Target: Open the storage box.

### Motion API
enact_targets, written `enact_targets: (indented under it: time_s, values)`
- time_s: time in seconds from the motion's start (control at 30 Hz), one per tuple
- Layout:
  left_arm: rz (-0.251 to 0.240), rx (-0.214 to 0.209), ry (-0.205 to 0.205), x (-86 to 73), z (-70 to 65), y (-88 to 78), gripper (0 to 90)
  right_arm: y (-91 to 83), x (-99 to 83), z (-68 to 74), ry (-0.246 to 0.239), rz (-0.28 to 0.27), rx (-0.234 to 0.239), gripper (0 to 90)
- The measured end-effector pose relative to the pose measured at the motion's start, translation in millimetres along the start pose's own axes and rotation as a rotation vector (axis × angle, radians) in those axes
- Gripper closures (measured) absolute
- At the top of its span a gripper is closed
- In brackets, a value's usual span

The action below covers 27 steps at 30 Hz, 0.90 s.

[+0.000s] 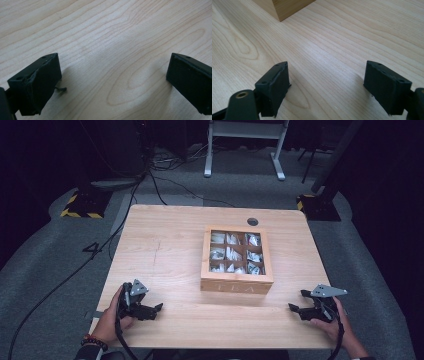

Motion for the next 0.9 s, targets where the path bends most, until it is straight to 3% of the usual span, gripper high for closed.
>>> enact_targets:
  time_s: [0.37, 0.47, 0.57, 0.9]
  values:
    - [-0.003, 0.003, 0.002, 0.6, 2.9, 0.5, 0.4, -2.8, 4.2, 2.5, -0.007, 0.007, -0.006, 26.0]
    - [-0.002, 0.0, 0.006, 0.6, 3.2, 0.5, 0.4, -6.6, 10.5, 2.6, 0.014, -0.024, 0.01, 26.0]
    - [-0.001, -0.024, 0.033, -0.1, 3.8, -0.1, 0.5, -8.9, 17.9, 5.0, 0.002, -0.044, 0.038, 27.6]
    - [-0.002, -0.034, 0.043, 0.1, 4.7, 0.1, 0.6, -8.0, 51.4, 11.4, -0.031, -0.07, 0.041, 32.5]
Point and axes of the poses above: each handheld gripper's, and its own axes: y roughly forward along the jaws, x roughly out of its top, z roughly to its left, the point moved 6 cm from there along y, roughly forward along the jaws, and after that the axes turned 3 degrees about x, right-handed, at the moved point
